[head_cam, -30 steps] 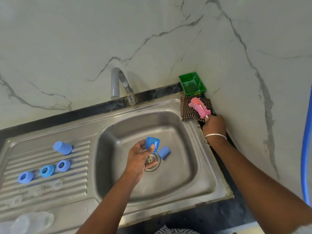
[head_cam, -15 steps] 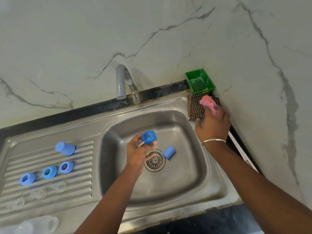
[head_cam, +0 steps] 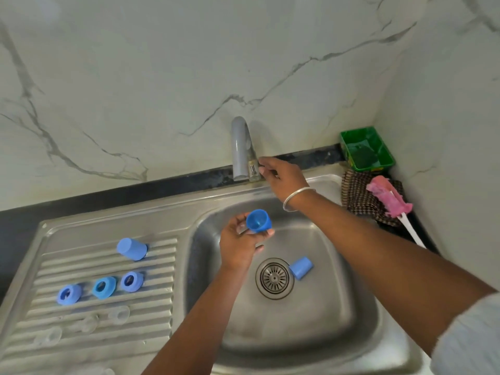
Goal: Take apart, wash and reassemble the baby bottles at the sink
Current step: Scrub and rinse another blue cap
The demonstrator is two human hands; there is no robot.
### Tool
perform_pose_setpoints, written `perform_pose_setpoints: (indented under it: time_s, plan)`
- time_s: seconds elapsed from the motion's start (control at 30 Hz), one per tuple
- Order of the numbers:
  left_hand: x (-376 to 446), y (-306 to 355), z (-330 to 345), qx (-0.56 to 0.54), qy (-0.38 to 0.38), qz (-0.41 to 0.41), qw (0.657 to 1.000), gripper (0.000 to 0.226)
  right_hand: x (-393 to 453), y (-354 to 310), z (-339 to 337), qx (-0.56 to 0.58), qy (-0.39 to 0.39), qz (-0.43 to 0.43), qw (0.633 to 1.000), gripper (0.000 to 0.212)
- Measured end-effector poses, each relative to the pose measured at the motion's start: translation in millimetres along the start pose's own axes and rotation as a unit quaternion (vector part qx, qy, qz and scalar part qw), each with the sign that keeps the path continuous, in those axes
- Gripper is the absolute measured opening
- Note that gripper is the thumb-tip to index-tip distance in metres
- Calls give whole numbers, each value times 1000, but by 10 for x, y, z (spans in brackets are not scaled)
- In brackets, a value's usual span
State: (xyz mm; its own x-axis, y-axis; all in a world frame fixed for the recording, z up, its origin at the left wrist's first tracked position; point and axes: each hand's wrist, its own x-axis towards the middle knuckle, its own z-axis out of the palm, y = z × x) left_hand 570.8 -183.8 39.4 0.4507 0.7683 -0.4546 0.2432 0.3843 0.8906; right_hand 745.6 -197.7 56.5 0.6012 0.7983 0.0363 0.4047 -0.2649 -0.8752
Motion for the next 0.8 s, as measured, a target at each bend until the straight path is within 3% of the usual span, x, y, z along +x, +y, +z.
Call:
perform_pose_setpoints:
  time_s: [0.13, 0.23, 0.5, 0.8]
  plan:
    - [59, -6, -28, 11, 2, 20, 1000, 53, 201, 3, 89, -35, -47, -18, 998, 25]
    - [92, -4, -20, 17, -2, 35, 999, 53, 249, 26, 93, -61, -35, -28, 997, 18]
    - [144, 23, 43, 20, -11, 63, 998, 53, 370, -26, 58, -201, -84, -57, 974, 20]
    - [196, 76, 75, 1, 0, 72, 997, 52, 369, -161, 125, -237, -89, -29, 967, 26]
